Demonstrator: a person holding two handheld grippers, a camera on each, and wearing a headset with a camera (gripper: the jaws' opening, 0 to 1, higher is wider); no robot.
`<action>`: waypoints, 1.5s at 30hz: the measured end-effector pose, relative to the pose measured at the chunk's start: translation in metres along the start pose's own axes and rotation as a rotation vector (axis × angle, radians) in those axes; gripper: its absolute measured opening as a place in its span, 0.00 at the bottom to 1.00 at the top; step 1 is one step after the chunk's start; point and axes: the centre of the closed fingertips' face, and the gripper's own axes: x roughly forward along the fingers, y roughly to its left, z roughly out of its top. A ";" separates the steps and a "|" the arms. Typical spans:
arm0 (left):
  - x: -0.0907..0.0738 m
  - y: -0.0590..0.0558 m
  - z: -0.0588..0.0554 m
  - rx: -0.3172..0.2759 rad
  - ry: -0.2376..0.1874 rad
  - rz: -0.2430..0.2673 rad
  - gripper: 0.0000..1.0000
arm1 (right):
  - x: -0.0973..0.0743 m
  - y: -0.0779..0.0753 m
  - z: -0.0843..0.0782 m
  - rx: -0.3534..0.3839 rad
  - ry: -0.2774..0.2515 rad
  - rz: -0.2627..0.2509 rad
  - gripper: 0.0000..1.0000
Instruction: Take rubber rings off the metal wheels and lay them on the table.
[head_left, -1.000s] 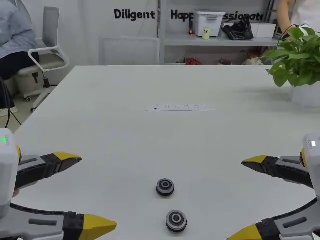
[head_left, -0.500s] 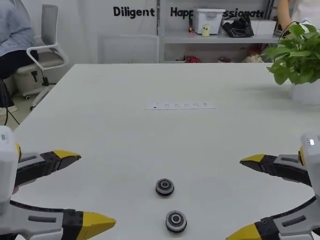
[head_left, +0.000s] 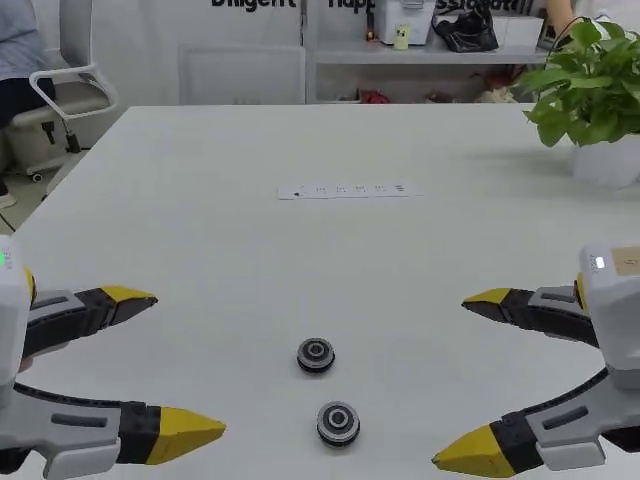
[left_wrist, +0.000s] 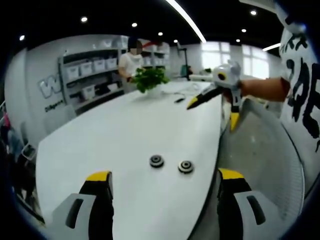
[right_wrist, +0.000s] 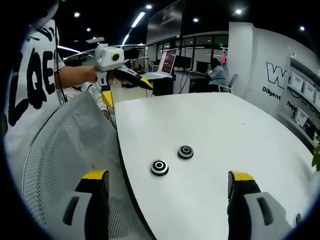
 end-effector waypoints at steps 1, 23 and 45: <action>0.001 0.000 0.001 0.002 -0.001 -0.003 0.87 | 0.000 0.000 -0.001 -0.001 0.003 0.002 0.96; 0.022 -0.003 -0.005 0.034 0.012 -0.045 0.86 | 0.021 -0.006 -0.004 -0.066 -0.010 0.063 0.89; 0.042 -0.004 -0.011 0.081 0.048 -0.095 0.83 | 0.039 -0.016 -0.013 -0.055 0.004 0.130 0.75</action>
